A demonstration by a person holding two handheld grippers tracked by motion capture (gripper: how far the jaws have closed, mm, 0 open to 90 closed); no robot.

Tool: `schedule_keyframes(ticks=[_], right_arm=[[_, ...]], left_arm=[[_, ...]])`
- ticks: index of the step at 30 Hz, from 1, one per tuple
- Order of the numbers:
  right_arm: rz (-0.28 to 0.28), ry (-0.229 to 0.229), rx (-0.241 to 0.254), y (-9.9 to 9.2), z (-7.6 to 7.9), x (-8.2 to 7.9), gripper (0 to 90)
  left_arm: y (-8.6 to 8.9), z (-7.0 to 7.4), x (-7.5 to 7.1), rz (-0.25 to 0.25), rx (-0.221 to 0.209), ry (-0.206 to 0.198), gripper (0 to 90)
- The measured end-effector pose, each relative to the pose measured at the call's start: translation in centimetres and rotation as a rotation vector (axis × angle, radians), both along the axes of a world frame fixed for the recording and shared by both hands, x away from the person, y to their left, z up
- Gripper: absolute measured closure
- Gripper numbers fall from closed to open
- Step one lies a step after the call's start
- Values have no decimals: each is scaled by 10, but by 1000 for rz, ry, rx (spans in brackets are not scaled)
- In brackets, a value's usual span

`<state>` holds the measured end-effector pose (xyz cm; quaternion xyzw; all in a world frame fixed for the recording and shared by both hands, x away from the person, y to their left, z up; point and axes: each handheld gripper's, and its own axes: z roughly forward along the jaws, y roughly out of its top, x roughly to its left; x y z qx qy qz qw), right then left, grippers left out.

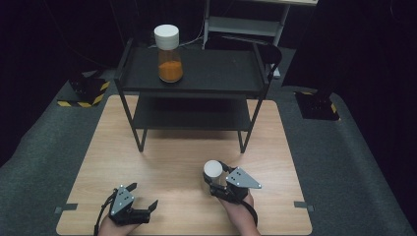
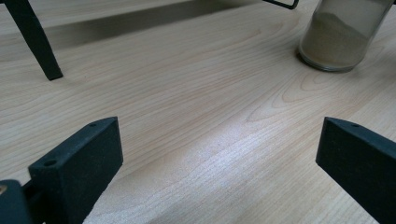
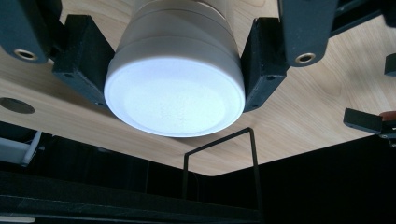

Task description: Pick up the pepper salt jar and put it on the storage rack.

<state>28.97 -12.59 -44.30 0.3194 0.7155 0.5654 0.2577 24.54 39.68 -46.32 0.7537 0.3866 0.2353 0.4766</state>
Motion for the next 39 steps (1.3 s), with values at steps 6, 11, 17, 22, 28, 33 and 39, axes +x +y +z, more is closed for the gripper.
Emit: schedule_keyframes(ticks=[6,11,17,22,28,33,39], right_arm=[[-11,2,7,1,0,-1,338],[-20,2,11,-1,2,-2,338],[-45,-22,18,-7,9,-8,338],[-58,-37,18,-11,16,-13,338],[-77,-65,23,-18,30,-20,338],[-90,-82,25,-22,39,-25,338],[-103,-104,31,-27,51,-30,338]], left_arm=[[0,0,0,-2,2,-1,9],[0,0,0,-1,0,-3,9],[0,0,-1,-1,3,-4,9],[-1,0,0,0,4,-2,9],[-1,0,-1,2,5,-3,9],[-2,0,-1,2,8,-3,9],[-1,0,0,1,5,-1,9]])
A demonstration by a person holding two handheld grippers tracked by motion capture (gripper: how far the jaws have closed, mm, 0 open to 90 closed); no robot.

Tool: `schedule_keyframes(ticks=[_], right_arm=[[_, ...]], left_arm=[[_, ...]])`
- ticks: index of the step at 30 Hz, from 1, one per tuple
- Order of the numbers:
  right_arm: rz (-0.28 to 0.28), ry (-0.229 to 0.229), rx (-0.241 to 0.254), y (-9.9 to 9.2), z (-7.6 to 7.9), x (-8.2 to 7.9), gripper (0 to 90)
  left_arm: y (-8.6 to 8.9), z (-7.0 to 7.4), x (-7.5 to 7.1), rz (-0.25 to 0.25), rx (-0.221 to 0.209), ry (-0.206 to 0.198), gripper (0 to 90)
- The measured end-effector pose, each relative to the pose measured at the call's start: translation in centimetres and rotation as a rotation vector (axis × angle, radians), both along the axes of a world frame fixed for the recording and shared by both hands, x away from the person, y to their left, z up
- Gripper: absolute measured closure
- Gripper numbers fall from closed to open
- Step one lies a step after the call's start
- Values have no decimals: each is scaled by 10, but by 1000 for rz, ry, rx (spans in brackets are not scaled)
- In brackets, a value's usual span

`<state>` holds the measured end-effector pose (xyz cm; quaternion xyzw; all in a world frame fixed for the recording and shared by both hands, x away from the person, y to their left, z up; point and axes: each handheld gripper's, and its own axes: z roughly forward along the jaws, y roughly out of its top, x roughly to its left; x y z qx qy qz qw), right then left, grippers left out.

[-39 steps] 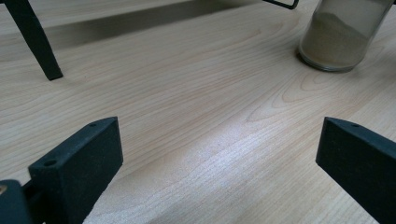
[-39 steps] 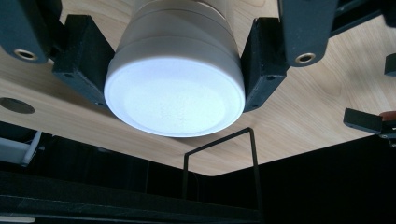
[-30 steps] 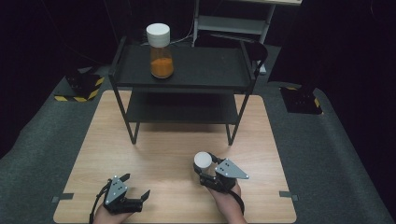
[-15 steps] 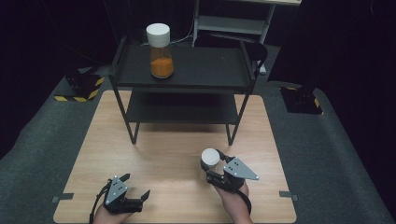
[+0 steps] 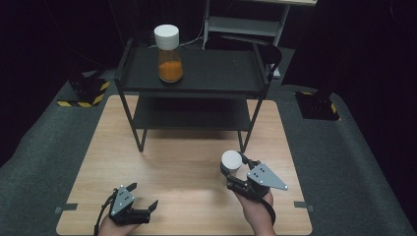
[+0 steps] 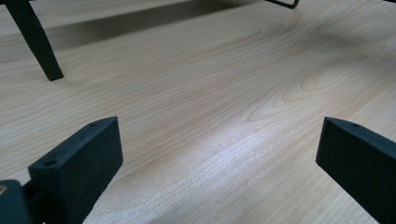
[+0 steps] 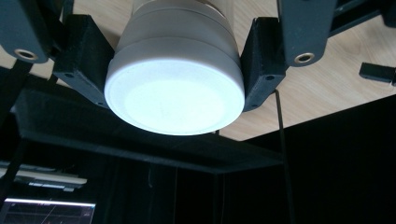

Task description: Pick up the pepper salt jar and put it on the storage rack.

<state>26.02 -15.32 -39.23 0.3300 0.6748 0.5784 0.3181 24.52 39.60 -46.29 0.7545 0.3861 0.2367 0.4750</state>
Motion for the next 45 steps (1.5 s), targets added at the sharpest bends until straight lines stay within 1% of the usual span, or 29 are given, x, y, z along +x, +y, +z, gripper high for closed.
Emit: schedule_keyframes(ticks=[4,6,7,9,11,19,20,21,24,25,26,28,29,32,33,34,35,36,37,40,41,42,45], right_arm=[[-7,-22,-6,-1,8,-3,338],[-6,-28,-3,-2,12,-4,338],[-5,-33,2,-4,17,-4,338],[-3,-36,3,-4,19,-4,338],[-2,-48,-4,-5,27,-4,338],[0,-63,8,-8,41,-3,338],[1,-67,10,-8,45,-3,338],[1,-67,10,-8,45,-3,338],[4,-70,17,-9,52,-2,338],[4,-74,17,-8,57,-1,339],[4,-74,17,-8,57,-1,339],[7,-88,18,-8,65,0,339],[7,-88,18,-8,65,0,339],[13,-95,20,-7,75,1,338],[16,-99,23,-7,81,2,339],[16,-99,23,-7,81,2,339],[20,-103,22,-6,87,4,338],[23,-107,21,-5,90,4,339],[23,-107,21,-5,90,4,339],[25,-118,15,-3,101,7,339],[27,-118,17,-2,105,9,339],[27,-118,17,-2,105,9,339],[30,-113,28,-1,114,13,339]], left_arm=[[0,0,0,0,0,1,9],[0,0,0,0,0,1,9],[0,0,0,0,1,0,9],[0,0,0,-1,1,0,9],[0,0,0,-1,1,-1,9],[0,-1,-1,-1,-1,-4,9],[0,0,-1,-1,-1,-4,9],[0,0,-1,-1,-1,-3,9],[0,-1,-1,-1,-2,-5,9],[0,-1,-1,-1,-1,-6,9],[0,-1,-1,-1,-1,-6,9],[0,-1,-1,-1,0,-6,9],[0,-1,-1,-2,-1,-6,9],[0,-1,-1,-2,-2,-6,9],[1,-1,-1,-2,-3,-6,9],[1,-1,-1,-2,-4,-6,9],[1,-1,-1,-2,-3,-6,9],[1,-1,-1,-3,-3,-6,9],[1,-1,-1,-2,-4,-6,9],[1,-1,-1,-3,-5,-5,9],[1,-1,-1,-3,-5,-5,9],[1,-1,-1,-3,-5,-5,9],[2,-1,-1,-3,-9,-4,9]])
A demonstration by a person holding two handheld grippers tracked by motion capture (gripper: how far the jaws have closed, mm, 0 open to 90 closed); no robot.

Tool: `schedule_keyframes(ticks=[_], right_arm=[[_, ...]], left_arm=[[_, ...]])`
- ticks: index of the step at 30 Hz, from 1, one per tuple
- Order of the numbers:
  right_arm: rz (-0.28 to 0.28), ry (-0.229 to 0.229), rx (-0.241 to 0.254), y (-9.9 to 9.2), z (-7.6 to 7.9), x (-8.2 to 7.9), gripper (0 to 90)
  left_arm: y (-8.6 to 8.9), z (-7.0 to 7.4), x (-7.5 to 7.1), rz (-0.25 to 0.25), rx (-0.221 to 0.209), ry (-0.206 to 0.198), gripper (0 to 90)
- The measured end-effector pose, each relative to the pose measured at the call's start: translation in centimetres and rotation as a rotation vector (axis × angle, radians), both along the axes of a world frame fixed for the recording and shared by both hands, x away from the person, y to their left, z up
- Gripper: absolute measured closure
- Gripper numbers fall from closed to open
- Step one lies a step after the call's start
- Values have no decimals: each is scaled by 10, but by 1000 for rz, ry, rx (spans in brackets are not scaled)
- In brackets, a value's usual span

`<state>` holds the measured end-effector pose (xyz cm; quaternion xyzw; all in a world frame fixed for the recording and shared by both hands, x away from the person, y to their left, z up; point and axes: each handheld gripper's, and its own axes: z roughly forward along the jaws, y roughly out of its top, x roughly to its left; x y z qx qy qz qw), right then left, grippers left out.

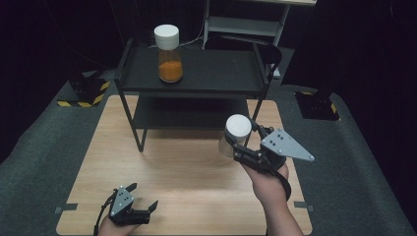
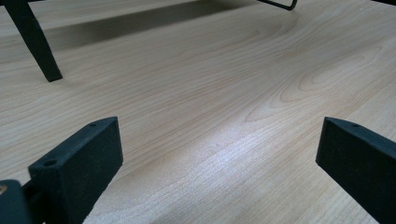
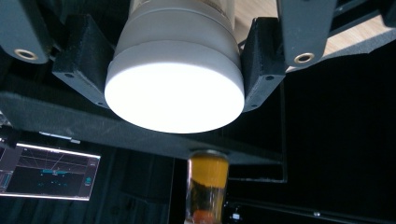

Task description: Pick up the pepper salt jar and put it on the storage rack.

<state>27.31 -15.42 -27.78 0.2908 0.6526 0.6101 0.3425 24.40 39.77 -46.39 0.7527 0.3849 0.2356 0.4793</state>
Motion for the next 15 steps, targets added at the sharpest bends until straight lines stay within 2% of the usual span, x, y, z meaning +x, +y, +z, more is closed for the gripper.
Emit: schedule_keyframes(ticks=[9,14,15], right_arm=[[21,-4,18,3,30,15,338],[15,-15,17,6,41,20,338],[8,-18,19,7,48,22,338]], left_arm=[[0,0,-1,2,-1,-4,9],[0,-1,-1,-1,0,-6,9],[0,-1,-1,0,0,-5,9]])
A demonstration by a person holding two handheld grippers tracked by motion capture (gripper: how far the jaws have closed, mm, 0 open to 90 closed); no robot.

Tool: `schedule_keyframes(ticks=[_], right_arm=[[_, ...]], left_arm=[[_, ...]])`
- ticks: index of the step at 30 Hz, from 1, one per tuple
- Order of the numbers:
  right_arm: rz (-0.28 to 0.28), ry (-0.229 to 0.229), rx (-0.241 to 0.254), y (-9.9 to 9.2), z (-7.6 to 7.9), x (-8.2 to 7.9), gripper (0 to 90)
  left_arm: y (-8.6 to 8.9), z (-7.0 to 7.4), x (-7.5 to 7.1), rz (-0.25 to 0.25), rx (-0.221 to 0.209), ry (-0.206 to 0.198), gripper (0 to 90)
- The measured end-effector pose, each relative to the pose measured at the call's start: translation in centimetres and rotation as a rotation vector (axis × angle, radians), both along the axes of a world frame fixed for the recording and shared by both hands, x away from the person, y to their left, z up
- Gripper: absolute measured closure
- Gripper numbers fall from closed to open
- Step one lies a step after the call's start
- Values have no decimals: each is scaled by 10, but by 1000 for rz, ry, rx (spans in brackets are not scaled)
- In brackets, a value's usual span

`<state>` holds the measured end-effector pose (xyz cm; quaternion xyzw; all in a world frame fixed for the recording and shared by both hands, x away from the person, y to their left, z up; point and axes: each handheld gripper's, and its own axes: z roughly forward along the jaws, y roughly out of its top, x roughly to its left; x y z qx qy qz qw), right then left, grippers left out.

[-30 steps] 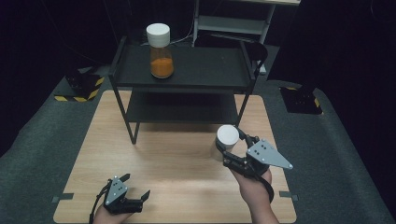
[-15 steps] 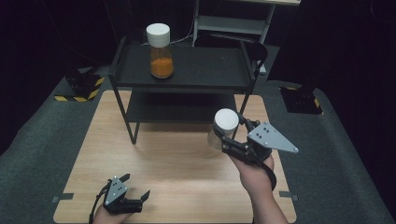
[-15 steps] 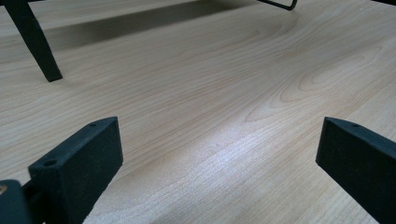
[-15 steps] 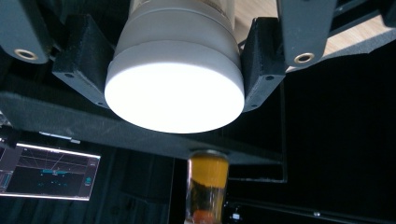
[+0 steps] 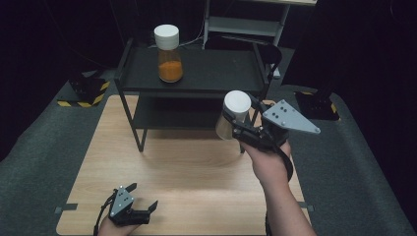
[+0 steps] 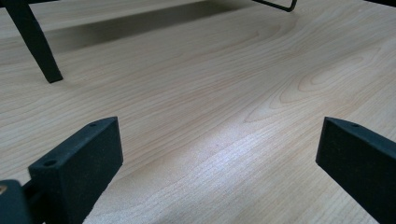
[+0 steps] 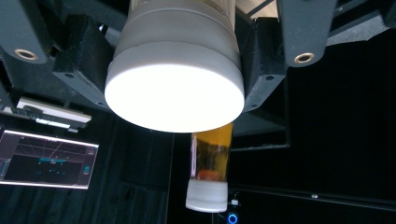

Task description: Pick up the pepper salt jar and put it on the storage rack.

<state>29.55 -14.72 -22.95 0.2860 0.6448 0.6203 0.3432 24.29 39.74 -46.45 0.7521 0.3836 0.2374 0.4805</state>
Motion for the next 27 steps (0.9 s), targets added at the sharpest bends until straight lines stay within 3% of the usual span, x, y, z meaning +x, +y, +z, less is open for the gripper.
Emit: schedule_keyframes(ticks=[8,16,27], right_arm=[[-14,-16,10,2,19,8,338],[-47,-36,-14,12,47,18,338],[-67,-16,13,22,66,41,338]], left_arm=[[0,0,0,-11,6,-5,9],[0,1,1,-13,14,-4,9],[1,0,1,-20,9,-6,9]])
